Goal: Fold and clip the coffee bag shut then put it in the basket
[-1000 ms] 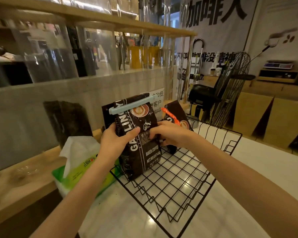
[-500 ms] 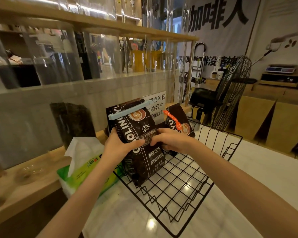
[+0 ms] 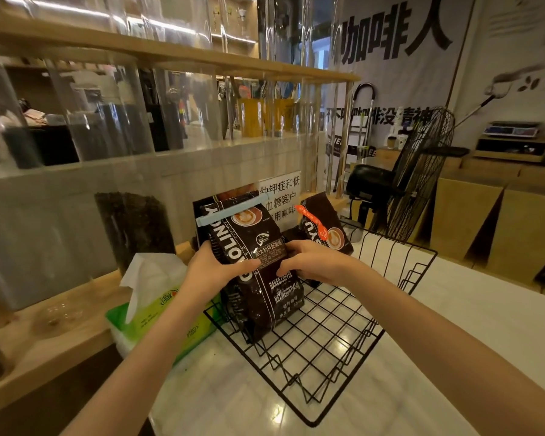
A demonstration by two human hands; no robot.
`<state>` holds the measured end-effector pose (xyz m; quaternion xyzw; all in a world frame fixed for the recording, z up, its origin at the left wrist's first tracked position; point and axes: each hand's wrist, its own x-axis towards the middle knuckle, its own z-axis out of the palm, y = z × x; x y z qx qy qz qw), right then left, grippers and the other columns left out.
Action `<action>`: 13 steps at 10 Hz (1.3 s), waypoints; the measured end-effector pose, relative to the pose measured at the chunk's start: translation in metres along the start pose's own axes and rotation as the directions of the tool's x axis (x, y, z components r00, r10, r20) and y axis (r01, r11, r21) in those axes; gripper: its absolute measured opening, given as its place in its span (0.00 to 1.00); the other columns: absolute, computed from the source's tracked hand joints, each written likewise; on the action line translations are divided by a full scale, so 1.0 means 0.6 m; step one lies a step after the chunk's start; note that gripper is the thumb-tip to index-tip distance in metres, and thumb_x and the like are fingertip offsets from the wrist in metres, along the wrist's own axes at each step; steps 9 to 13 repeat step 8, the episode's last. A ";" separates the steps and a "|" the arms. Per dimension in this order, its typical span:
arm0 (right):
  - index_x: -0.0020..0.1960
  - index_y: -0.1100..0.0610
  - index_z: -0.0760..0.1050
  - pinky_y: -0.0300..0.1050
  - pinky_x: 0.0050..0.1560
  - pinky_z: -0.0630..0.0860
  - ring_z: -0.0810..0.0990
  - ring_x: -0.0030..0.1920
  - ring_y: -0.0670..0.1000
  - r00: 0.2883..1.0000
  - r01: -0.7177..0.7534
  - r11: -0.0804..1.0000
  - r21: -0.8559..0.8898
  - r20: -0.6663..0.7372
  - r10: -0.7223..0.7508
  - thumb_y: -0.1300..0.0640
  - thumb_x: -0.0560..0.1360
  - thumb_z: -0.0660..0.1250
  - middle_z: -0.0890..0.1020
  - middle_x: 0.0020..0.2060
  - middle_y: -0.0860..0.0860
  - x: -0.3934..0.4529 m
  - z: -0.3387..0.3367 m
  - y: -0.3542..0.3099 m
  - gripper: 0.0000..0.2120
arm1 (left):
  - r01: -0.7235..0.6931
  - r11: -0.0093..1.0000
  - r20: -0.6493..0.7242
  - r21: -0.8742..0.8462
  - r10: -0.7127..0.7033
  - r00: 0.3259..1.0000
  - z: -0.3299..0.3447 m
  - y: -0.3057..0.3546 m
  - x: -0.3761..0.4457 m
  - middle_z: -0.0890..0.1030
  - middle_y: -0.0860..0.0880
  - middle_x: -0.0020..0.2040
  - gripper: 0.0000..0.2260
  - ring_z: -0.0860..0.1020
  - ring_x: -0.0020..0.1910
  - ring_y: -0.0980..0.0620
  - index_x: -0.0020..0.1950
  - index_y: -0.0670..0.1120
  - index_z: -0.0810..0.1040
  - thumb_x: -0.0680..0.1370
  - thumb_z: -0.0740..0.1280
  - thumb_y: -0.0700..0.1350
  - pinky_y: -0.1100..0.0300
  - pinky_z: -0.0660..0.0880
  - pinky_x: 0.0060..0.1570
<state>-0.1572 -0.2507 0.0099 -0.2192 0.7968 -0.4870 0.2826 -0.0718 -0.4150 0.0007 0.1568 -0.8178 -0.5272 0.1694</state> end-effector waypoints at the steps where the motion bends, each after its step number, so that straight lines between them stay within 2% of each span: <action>1: 0.58 0.56 0.69 0.56 0.64 0.72 0.78 0.58 0.56 1.000 0.015 1.000 -0.010 0.008 -0.015 0.63 0.68 0.69 0.79 0.56 0.57 -0.001 0.000 0.002 0.21 | 0.004 1.000 -0.005 0.010 -0.004 1.000 -0.003 0.002 -0.004 0.78 0.46 0.61 0.33 0.76 0.59 0.47 0.62 0.46 0.69 0.61 0.78 0.48 0.53 0.73 0.55; 2: 0.56 0.55 0.69 0.55 0.64 0.72 0.78 0.58 0.56 1.000 0.024 1.000 -0.010 0.009 -0.024 0.64 0.69 0.68 0.79 0.54 0.55 -0.004 0.000 0.000 0.18 | -0.003 0.999 -0.009 0.032 0.004 1.000 -0.006 0.001 -0.009 0.78 0.47 0.60 0.32 0.76 0.59 0.47 0.62 0.45 0.70 0.61 0.78 0.48 0.53 0.72 0.56; 3: 0.57 0.55 0.69 0.56 0.64 0.72 0.78 0.58 0.56 0.999 0.039 0.999 -0.022 -0.008 -0.039 0.64 0.68 0.68 0.78 0.56 0.57 -0.005 -0.001 0.000 0.19 | -0.020 0.999 -0.017 0.048 0.021 1.000 -0.009 -0.001 -0.013 0.78 0.47 0.60 0.33 0.76 0.59 0.48 0.62 0.46 0.70 0.61 0.78 0.48 0.52 0.73 0.57; 4: 0.57 0.55 0.69 0.55 0.64 0.71 0.77 0.58 0.56 0.999 0.041 0.998 -0.042 -0.019 -0.042 0.63 0.69 0.69 0.79 0.54 0.55 -0.009 -0.002 0.002 0.18 | -0.042 0.995 -0.022 0.087 0.044 0.999 -0.011 -0.001 -0.022 0.78 0.48 0.60 0.32 0.76 0.57 0.49 0.62 0.46 0.70 0.61 0.77 0.48 0.52 0.75 0.55; 5: 0.66 0.58 0.65 0.47 0.60 0.72 0.75 0.56 0.51 0.996 0.045 0.997 -0.065 -0.079 -0.051 0.62 0.70 0.68 0.77 0.54 0.53 -0.024 -0.007 0.003 0.26 | -0.114 0.973 -0.073 0.200 0.130 0.989 -0.013 0.005 -0.043 0.77 0.51 0.56 0.29 0.74 0.51 0.54 0.63 0.45 0.70 0.65 0.75 0.49 0.59 0.73 0.48; 6: 0.70 0.58 0.60 0.43 0.57 0.69 0.72 0.61 0.51 0.975 0.087 0.991 -0.097 -0.195 -0.105 0.60 0.71 0.68 0.71 0.66 0.56 -0.054 -0.012 0.005 0.30 | -0.172 0.906 -0.175 0.386 0.255 0.951 -0.011 0.028 -0.073 0.76 0.47 0.59 0.28 0.73 0.55 0.52 0.63 0.44 0.69 0.68 0.71 0.55 0.56 0.73 0.51; 7: 0.67 0.56 0.66 0.39 0.54 0.70 0.73 0.59 0.48 0.863 0.239 0.961 -0.137 -0.423 -0.275 0.58 0.72 0.67 0.75 0.63 0.53 -0.110 -0.026 0.002 0.25 | -0.246 0.865 -0.246 0.438 0.378 0.892 0.001 0.055 -0.096 0.76 0.46 0.59 0.25 0.74 0.58 0.49 0.62 0.44 0.70 0.71 0.65 0.57 0.52 0.73 0.54; 8: 0.59 0.54 0.74 0.42 0.54 0.76 0.79 0.53 0.47 0.631 0.471 0.878 -0.085 -0.664 -0.402 0.59 0.73 0.66 0.81 0.52 0.49 -0.183 -0.048 0.002 0.14 | -0.356 0.857 -0.211 0.372 0.452 0.867 0.023 0.081 -0.116 0.78 0.48 0.56 0.20 0.74 0.52 0.55 0.60 0.46 0.72 0.73 0.64 0.56 0.58 0.71 0.50; 13: 0.59 0.54 0.74 0.42 0.54 0.76 0.79 0.53 0.47 0.631 0.471 0.878 -0.085 -0.664 -0.402 0.59 0.73 0.66 0.81 0.52 0.49 -0.183 -0.048 0.002 0.14 | -0.356 0.857 -0.211 0.372 0.452 0.867 0.023 0.081 -0.116 0.78 0.48 0.56 0.20 0.74 0.52 0.55 0.60 0.46 0.72 0.73 0.64 0.56 0.58 0.71 0.50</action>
